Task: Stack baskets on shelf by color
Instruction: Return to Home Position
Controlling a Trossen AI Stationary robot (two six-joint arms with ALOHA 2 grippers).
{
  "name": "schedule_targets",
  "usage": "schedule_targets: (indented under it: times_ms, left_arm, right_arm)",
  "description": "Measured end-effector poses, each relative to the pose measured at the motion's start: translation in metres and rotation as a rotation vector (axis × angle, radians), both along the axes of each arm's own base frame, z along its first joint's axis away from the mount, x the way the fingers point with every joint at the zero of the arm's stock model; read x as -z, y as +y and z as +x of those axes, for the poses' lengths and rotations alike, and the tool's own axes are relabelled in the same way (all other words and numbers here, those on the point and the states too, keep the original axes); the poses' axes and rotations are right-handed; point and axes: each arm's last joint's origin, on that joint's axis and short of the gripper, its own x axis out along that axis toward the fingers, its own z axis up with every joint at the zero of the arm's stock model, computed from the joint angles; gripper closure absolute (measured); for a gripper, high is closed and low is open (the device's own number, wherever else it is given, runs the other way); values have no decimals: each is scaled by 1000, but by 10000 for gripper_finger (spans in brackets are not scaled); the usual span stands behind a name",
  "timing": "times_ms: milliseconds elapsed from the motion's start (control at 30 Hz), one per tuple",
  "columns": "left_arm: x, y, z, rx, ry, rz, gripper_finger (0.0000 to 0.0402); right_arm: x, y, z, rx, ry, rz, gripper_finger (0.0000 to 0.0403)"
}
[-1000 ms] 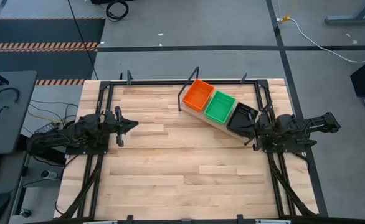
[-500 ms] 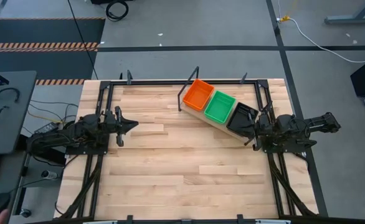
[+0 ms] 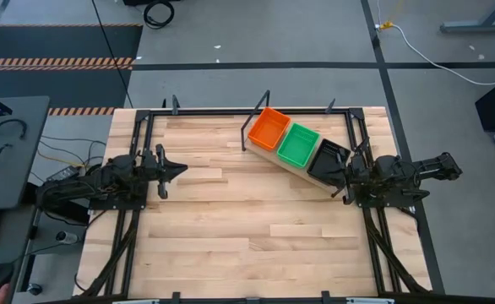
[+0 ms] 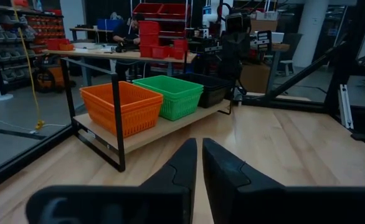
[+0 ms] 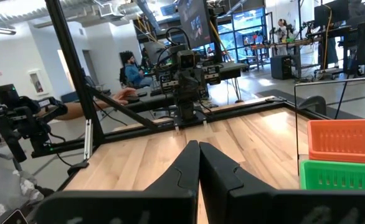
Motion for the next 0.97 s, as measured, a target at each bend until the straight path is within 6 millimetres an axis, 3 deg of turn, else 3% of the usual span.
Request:
schedule_targets:
  times_ms: [967]
  left_arm:
    - [0, 0, 0, 0, 0, 0, 375]
  right_arm:
    - [0, 0, 0, 0, 0, 0, 387]
